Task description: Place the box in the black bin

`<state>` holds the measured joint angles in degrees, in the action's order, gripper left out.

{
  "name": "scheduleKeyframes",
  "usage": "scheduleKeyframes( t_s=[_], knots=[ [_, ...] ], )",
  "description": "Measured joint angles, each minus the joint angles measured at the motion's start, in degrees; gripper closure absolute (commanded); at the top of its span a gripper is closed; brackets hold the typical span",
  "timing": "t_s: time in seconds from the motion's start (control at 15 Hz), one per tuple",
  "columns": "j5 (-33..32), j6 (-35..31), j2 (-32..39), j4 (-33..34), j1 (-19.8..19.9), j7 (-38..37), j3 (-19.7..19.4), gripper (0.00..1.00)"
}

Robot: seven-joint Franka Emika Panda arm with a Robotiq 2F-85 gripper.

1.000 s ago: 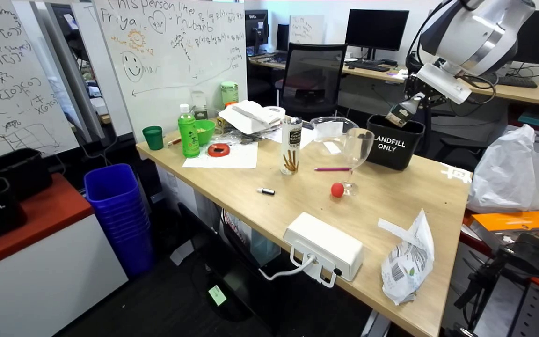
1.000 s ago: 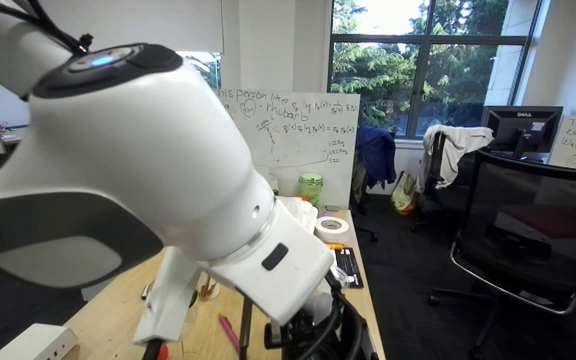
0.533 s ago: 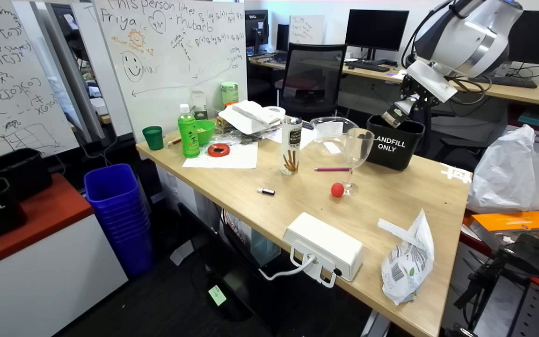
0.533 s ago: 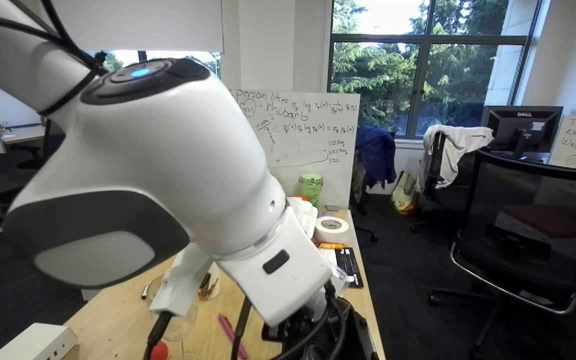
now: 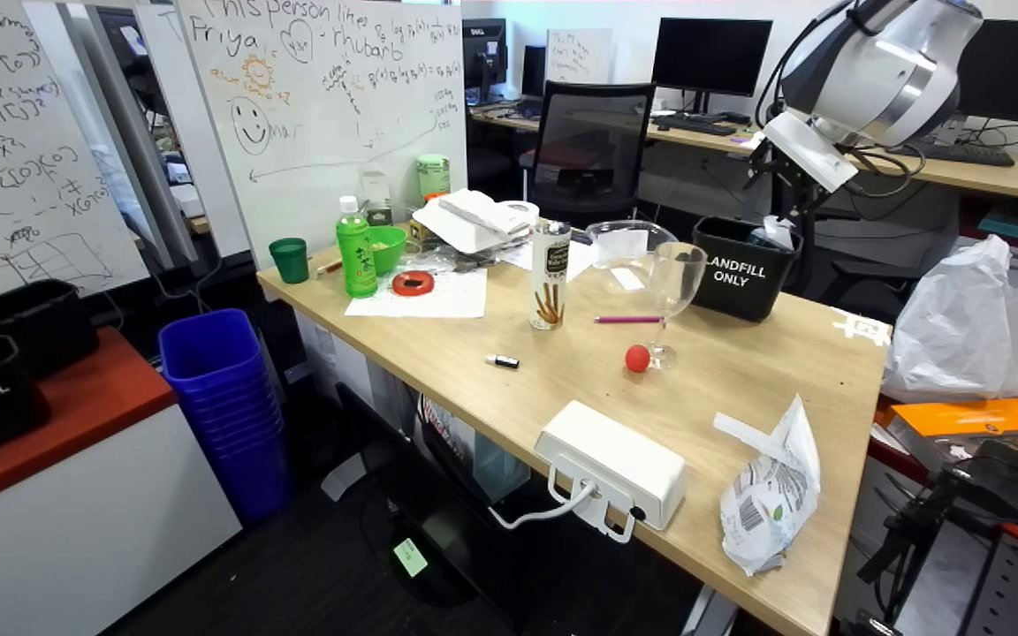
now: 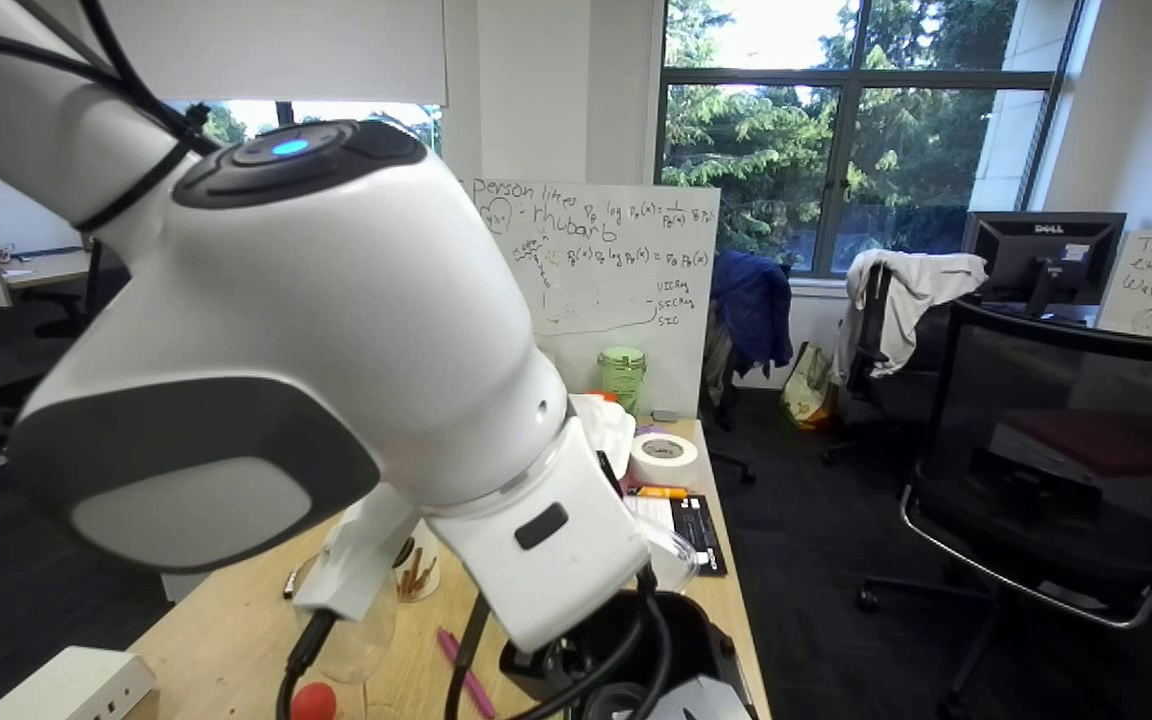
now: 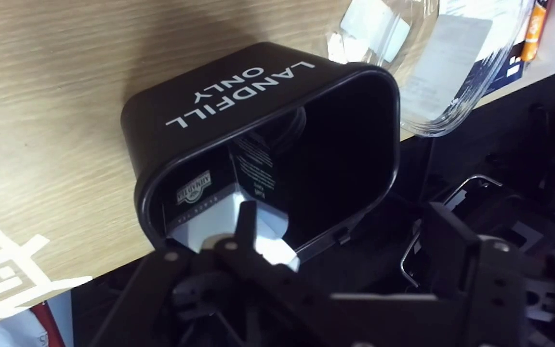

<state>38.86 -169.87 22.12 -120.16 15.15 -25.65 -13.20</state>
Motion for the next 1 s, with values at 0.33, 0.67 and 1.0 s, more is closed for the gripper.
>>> scheduleKeyframes(
  t_s=[0.33, 0.67, 1.0],
  knots=[
    [0.0, 0.0, 0.0, 0.0, 0.0, 0.0, 0.0, 0.13],
    [0.0, 0.0, 0.0, 0.0, 0.0, 0.0, 0.0, 0.13],
    [0.0, 0.0, -0.23, -0.54, 0.01, 1.37, 0.32, 0.0]
  ],
)
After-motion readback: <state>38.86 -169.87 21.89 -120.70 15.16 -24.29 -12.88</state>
